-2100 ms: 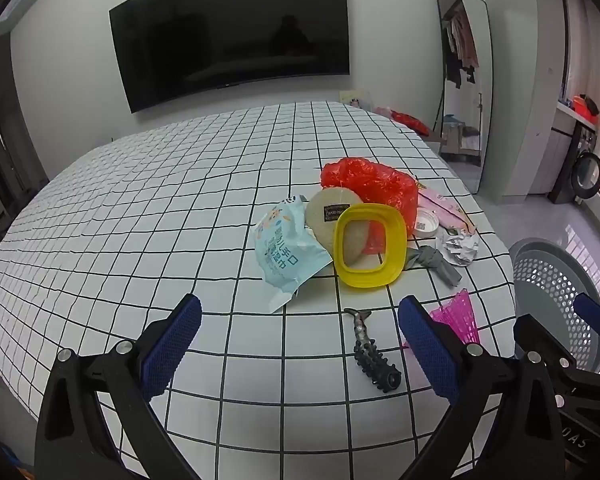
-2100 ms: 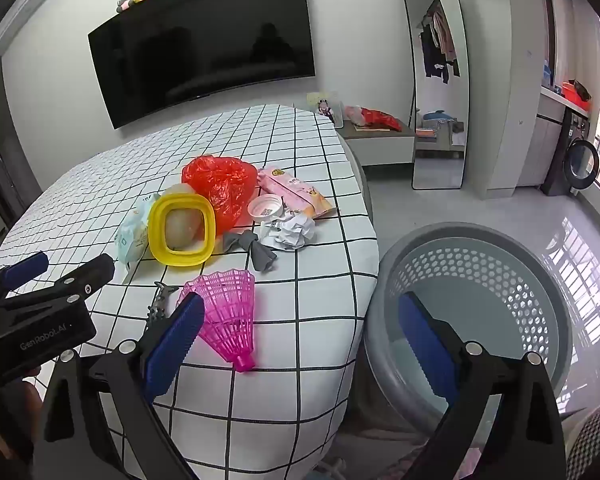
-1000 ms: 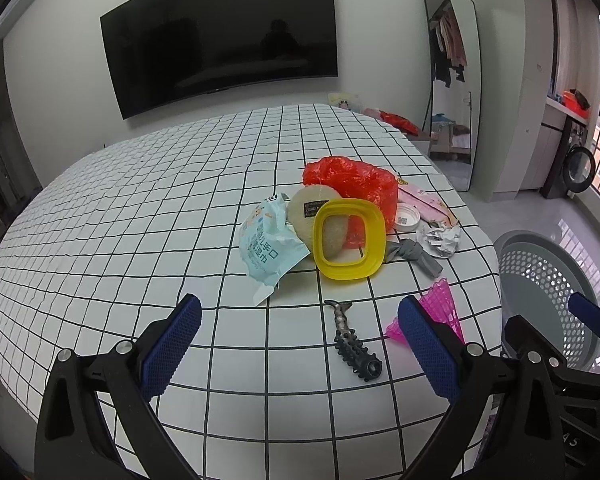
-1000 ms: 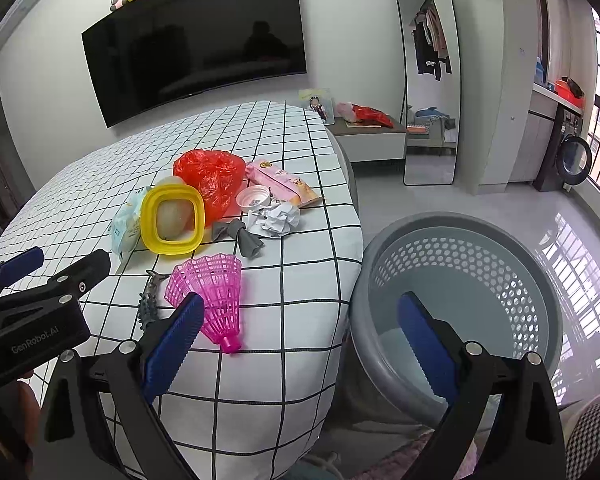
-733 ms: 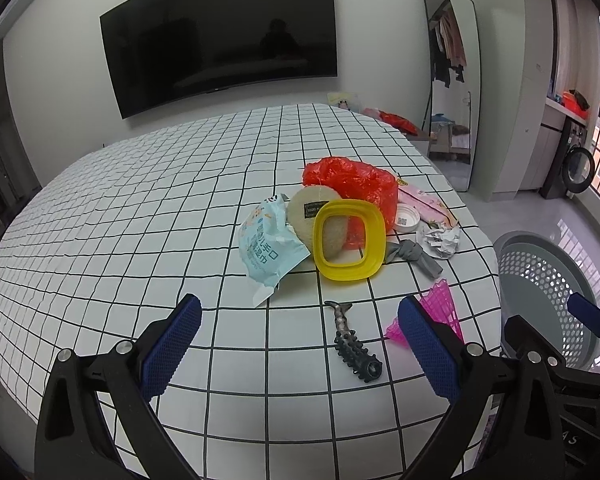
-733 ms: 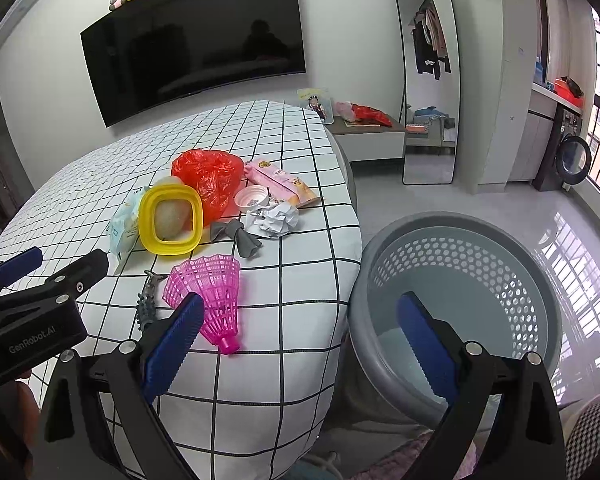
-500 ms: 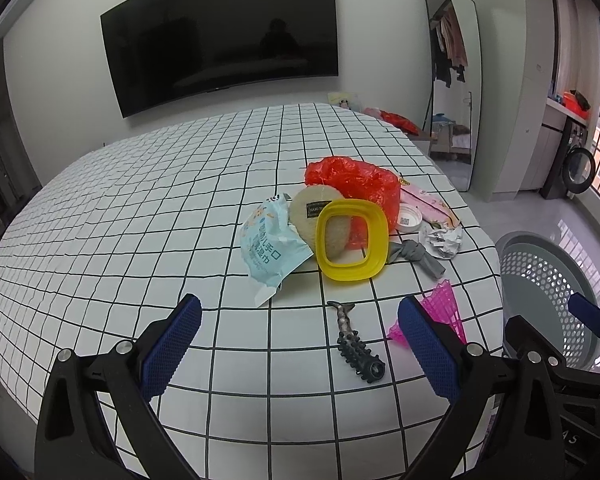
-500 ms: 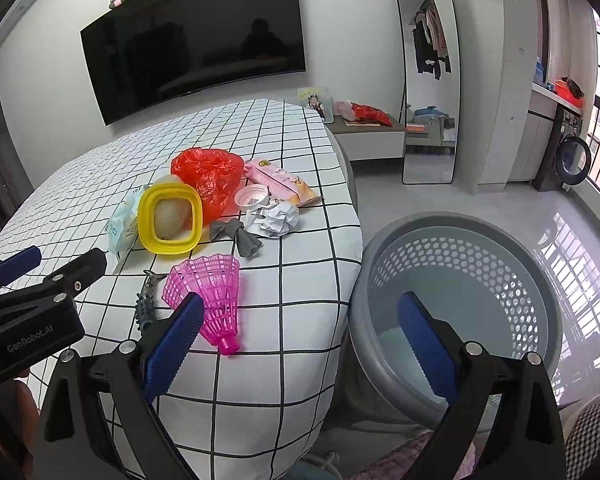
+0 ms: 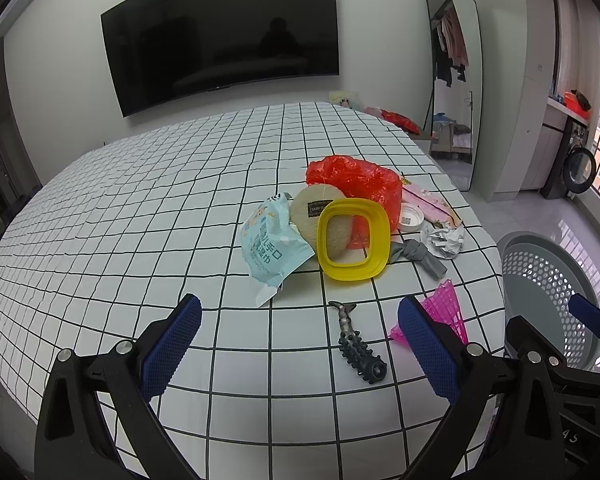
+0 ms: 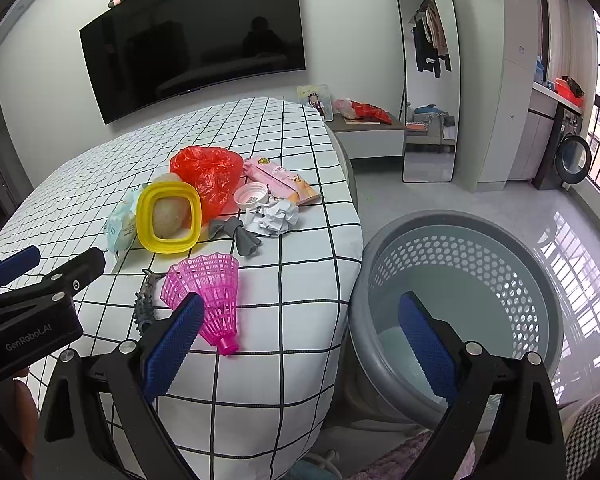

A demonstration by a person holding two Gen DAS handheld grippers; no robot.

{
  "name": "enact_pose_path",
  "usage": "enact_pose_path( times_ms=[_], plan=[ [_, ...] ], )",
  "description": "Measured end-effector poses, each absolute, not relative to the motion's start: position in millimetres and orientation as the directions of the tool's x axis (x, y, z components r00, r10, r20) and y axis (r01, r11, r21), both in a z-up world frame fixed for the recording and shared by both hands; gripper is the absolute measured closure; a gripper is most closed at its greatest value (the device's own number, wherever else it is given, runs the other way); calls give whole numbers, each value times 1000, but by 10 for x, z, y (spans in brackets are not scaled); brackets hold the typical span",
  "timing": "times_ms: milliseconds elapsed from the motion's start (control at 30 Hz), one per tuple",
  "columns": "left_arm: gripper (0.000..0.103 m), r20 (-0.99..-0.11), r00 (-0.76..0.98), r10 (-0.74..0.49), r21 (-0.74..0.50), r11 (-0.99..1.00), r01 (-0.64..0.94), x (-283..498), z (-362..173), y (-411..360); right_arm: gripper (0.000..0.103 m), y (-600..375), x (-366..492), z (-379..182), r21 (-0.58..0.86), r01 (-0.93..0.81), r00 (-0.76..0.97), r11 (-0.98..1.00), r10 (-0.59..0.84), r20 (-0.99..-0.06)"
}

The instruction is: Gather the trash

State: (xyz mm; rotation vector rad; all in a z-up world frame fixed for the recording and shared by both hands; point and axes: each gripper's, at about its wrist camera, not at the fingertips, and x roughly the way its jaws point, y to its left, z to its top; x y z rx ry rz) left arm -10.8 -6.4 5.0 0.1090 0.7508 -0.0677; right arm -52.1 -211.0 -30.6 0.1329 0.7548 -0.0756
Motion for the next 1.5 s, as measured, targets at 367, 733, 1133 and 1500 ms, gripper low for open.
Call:
enact_pose_path(
  times_ms=[367, 733, 1133, 1500],
  plan=[
    [6, -681, 732, -22, 74, 992, 99, -108, 45, -62, 10, -2101, -518, -313, 91, 119, 726, 989, -24, -687],
    [6, -679, 733, -23, 73, 992, 98, -117, 48, -55, 10, -2092, -525, -315, 90, 119, 725, 989, -24, -688],
    [6, -681, 732, -23, 72, 993, 98, -115, 44, -52, 10, -2102, -524, -313, 91, 120, 725, 989, -25, -688],
    [6, -706, 708, 12, 93, 993, 77, -106, -131, 123, 10, -2125, -477, -377, 117, 105, 718, 988, 6, -696]
  ],
)
